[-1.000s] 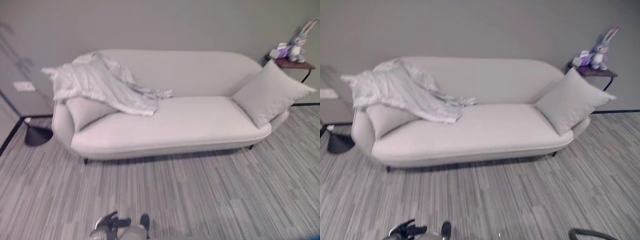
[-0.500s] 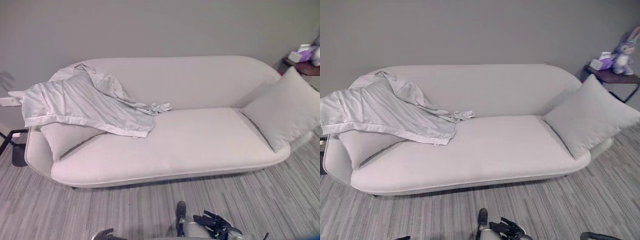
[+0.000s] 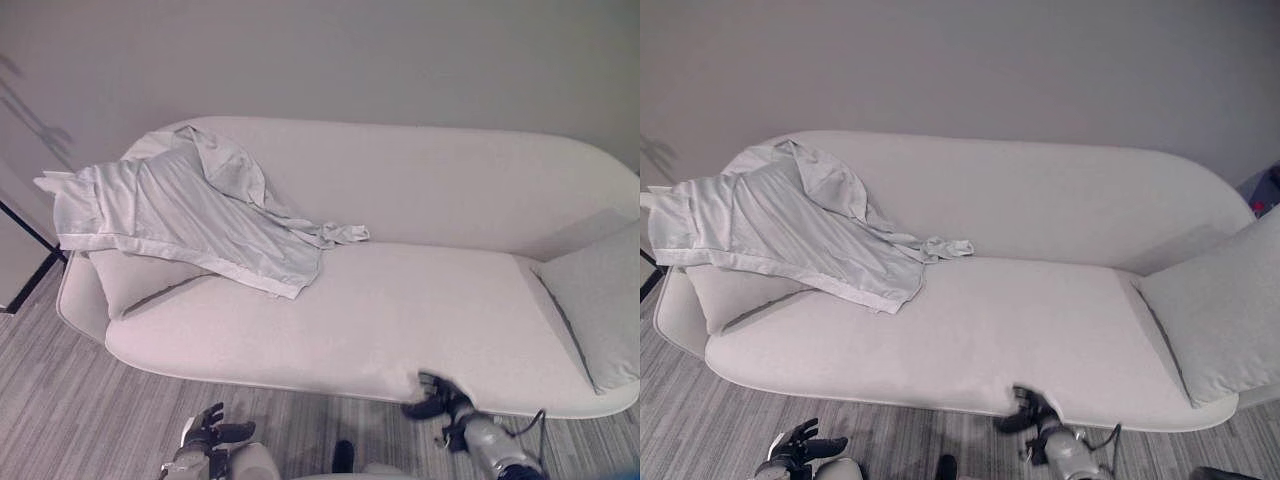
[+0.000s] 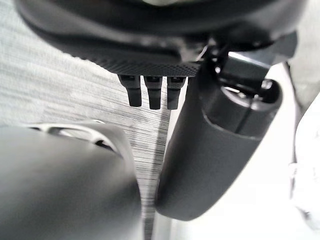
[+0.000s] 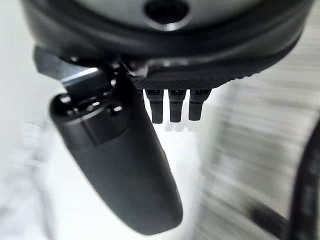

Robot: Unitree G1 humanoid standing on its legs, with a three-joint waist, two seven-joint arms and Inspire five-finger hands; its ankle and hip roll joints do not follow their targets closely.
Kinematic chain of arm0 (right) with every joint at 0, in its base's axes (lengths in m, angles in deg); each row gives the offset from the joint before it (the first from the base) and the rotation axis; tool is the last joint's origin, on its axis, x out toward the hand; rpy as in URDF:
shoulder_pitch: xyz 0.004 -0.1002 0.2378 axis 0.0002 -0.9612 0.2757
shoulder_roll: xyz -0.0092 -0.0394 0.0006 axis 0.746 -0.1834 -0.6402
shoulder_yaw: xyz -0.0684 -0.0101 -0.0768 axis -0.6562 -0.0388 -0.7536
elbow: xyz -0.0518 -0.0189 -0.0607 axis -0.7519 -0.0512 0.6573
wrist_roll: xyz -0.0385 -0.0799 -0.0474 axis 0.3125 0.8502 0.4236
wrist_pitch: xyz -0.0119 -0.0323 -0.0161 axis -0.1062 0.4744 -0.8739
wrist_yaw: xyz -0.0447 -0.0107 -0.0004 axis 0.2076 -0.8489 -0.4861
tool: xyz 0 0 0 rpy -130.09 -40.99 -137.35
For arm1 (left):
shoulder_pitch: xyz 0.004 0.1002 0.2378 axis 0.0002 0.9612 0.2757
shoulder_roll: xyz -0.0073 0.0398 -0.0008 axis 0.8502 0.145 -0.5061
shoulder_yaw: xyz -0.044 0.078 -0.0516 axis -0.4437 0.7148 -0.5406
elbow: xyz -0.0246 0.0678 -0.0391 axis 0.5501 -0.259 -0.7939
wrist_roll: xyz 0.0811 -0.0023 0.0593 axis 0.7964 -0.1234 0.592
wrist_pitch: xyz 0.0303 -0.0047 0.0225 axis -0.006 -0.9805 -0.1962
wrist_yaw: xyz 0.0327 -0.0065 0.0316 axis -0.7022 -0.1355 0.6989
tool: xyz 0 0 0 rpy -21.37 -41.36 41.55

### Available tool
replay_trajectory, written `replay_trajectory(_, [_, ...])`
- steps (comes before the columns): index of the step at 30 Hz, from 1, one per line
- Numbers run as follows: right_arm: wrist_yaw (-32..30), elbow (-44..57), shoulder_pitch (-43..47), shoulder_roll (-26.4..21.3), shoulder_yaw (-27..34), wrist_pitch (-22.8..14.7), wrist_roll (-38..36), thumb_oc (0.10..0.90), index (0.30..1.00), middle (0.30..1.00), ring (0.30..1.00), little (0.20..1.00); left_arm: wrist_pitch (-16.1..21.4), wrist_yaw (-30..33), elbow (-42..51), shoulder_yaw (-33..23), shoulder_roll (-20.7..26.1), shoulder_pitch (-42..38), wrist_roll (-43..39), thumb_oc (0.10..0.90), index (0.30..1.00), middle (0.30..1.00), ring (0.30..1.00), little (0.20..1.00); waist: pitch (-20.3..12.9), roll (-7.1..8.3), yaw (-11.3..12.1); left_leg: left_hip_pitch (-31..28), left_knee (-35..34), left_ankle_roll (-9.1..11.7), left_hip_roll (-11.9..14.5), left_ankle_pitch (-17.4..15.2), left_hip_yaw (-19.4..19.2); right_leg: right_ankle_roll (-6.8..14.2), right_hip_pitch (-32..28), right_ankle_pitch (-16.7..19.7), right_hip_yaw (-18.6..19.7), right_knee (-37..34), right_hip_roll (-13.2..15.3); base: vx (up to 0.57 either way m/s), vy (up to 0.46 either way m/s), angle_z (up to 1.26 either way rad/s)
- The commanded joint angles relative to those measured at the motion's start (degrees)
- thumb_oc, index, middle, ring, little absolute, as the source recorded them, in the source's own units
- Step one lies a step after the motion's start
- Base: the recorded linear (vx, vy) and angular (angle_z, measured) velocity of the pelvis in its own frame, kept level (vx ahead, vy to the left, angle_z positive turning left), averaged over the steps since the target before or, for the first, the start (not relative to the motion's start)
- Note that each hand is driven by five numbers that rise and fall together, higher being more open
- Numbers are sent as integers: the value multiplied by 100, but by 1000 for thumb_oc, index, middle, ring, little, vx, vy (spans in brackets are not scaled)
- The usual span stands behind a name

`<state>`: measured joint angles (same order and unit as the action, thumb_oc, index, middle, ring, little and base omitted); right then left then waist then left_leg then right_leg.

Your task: Hang the clothes on the sofa on the clothes rack.

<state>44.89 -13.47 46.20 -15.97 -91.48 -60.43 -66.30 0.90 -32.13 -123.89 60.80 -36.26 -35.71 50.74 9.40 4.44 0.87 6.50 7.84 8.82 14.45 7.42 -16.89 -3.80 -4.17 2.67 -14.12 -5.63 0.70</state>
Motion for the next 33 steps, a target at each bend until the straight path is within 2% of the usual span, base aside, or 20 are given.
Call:
replay_trajectory(1, [-256, 163, 155, -123, 180, -327, 126, 800, 900, 900, 900, 900, 58, 167, -54, 203, -333, 338, -109, 800, 900, 900, 900, 900, -42, -188, 225, -413, -548, -124, 137, 195, 324, 976, -289, -279, 13, 63, 790, 131, 173, 7])
replay_trajectory(2, [-256, 161, 154, -125, 180, -328, 125, 800, 900, 900, 900, 900, 57, 167, -53, 206, -334, 340, -111, 800, 900, 900, 900, 900, -34, -190, 216, -440, -588, -119, 133, 218, 330, 974, -305, -285, 1, 63, 788, 205, 262, 6])
replay_trajectory(4, [-228, -185, 192, 57, 34, -307, 75, 800, 900, 900, 900, 900, 100, 203, -164, 133, -435, 314, -563, 800, 900, 900, 900, 900, -63, -370, 286, -320, -1181, 151, 649, 804, 788, 1112, -526, -465, 34, 63, 951, 259, 361, 9])
replay_trajectory(6, [-212, -325, 244, 134, -89, -265, 150, 800, 900, 900, 900, 900, 87, 191, -262, 90, -476, 281, -730, 800, 900, 900, 900, 900, -72, -419, 264, -272, -1208, 241, 833, 931, 927, 1160, -634, -510, 74, 63, 1020, 197, 320, -4])
replay_trajectory(8, [-100, -833, 251, 270, -445, -189, 415, 800, 900, 900, 900, 900, 91, 213, -356, 128, -556, 229, -886, 800, 900, 900, 900, 900, -137, -516, 308, -287, -1052, 468, 1255, 1392, 1363, 1329, -799, -462, 243, 63, 1342, 275, 576, -19])
replay_trajectory(11, [-5, -1247, 209, 324, -565, -133, 554, 800, 900, 900, 900, 900, 55, 222, -359, 284, -564, 183, -661, 800, 900, 900, 900, 900, -202, -571, 287, -379, -873, 575, 1412, 1523, 1670, 1480, -855, -383, 252, 63, 1609, 166, 446, -23])
replay_trajectory(12, [83, -1607, 202, 307, -535, -63, 558, 800, 900, 900, 900, 900, -46, 135, -395, 764, -537, 89, 8, 800, 900, 900, 900, 900, -283, -636, 218, -392, -627, 618, 1370, 1350, 1948, 1652, -877, -256, 309, 63, 1892, 221, 616, -32])
replay_trajectory(13, [83, -1609, 201, 307, -532, -65, 558, 800, 900, 900, 900, 900, -47, 136, -395, 766, -538, 89, 11, 800, 900, 900, 900, 900, -276, -629, 219, -389, -604, 618, 1360, 1332, 1953, 1657, -887, -260, 306, 63, 1902, 246, 711, -23])
replay_trajectory(14, [112, -1739, 170, 275, -402, -66, 537, 800, 900, 900, 900, 900, -108, 143, -525, 1048, -566, 33, 564, 800, 900, 900, 900, 900, -351, -643, 156, -347, -496, 618, 1270, 843, 2006, 1811, -888, -142, 292, 63, 2170, 189, 605, -17])
replay_trajectory(15, [50, -1859, 89, 290, -109, 2, 575, 800, 900, 900, 900, 900, -179, 126, -565, 1257, -503, -55, 1014, 800, 900, 900, 900, 900, -384, -563, 45, -298, -328, 618, 953, -39, 1725, 1880, -831, 280, 285, 104, 2549, 240, 821, -3])
replay_trajectory(16, [8, -1911, 13, 259, 52, 20, 583, 800, 900, 900, 900, 900, -180, 51, -516, 1344, -460, -143, 1061, 800, 900, 900, 900, 900, -397, -515, -6, -269, -287, 527, 764, -302, 1581, 1880, -719, 775, 317, 197, 2780, 179, 736, 24])
replay_trajectory(17, [-36, -1908, 7, 201, 131, 73, 638, 800, 900, 900, 900, 900, -184, -78, -454, 1354, -381, -199, 972, 800, 900, 900, 900, 900, -365, -451, -27, -265, -235, 395, 482, -441, 1480, 1880, -561, 1387, 341, 358, 3041, 81, 419, 20])
replay_trajectory(18, [-36, -1908, 9, 203, 133, 74, 638, 800, 900, 900, 900, 900, -185, -79, -454, 1354, -379, -201, 971, 800, 900, 900, 900, 900, -381, -441, -25, -243, -236, 388, 469, -431, 1476, 1880, -535, 1396, 346, 357, 3054, 120, 551, 8])
replay_trajectory(19, [-162, -1826, 41, 133, 240, 124, 733, 800, 900, 900, 900, 900, -177, -148, -368, 1288, -218, -250, 826, 800, 900, 900, 900, 900, -345, -418, -80, -370, -490, 64, -13, -512, 1325, 1816, -175, 2280, 222, 669, 3381, 147, 533, -11])
replay_trajectory(20, [-266, -1616, 63, 87, 294, 110, 771, 800, 900, 900, 900, 900, -181, -116, -249, 1196, -133, -222, 740, 800, 900, 900, 900, 900, -320, -431, -94, -483, -700, -53, -204, -430, 1164, 1776, -32, 2483, 39, 789, 3412, 209, 750, -2])
replay_trajectory(24, [-931, -1046, 143, -299, 644, 44, 1081, 800, 900, 900, 900, 900, -156, -159, -57, 1018, -70, -6, 670, 800, 900, 900, 900, 900, -162, -631, -166, -735, -1284, -371, -572, -284, 1018, 1452, 344, 1018, 63, 1296, 2236, 139, 521, 29])
replay_trajectory(26, [-1159, -1000, 295, -496, 854, 42, 1078, 800, 900, 900, 900, 900, -170, -161, -159, 1052, -76, 79, 823, 800, 900, 900, 900, 900, -123, -661, -116, -758, -1284, -458, -706, -387, 965, 1308, 356, 511, -295, 1443, 1935, 46, 312, 40])
replay_trajectory(28, [-1346, -1020, 453, -731, 981, 79, 1128, 800, 900, 900, 900, 900, -194, -191, -250, 1035, -105, 181, 828, 800, 900, 900, 900, 900, -64, -662, -99, -808, -1284, -536, -795, -454, 971, 1177, 498, -12, -324, 1570, 1472, 33, 205, 7])
replay_trajectory(29, [-1422, -976, 454, -858, 1032, 64, 1169, 800, 900, 900, 900, 900, -176, -186, -274, 953, -90, 220, 724, 800, 900, 900, 900, 900, -40, -620, -63, -826, -1284, -567, -870, -480, 934, 1122, 427, -168, -306, 1419, 1283, 7, 92, -15])
replay_trajectory(33, [-1863, -461, 606, -1218, 1408, 25, 1196, 800, 900, 900, 900, 900, -127, -155, -329, 504, -156, 455, 398, 800, 900, 900, 900, 900, -44, -470, 134, -874, -1284, -586, -1020, -573, 895, 1187, 86, -43, -281, 664, 1202, 19, -7, -10])
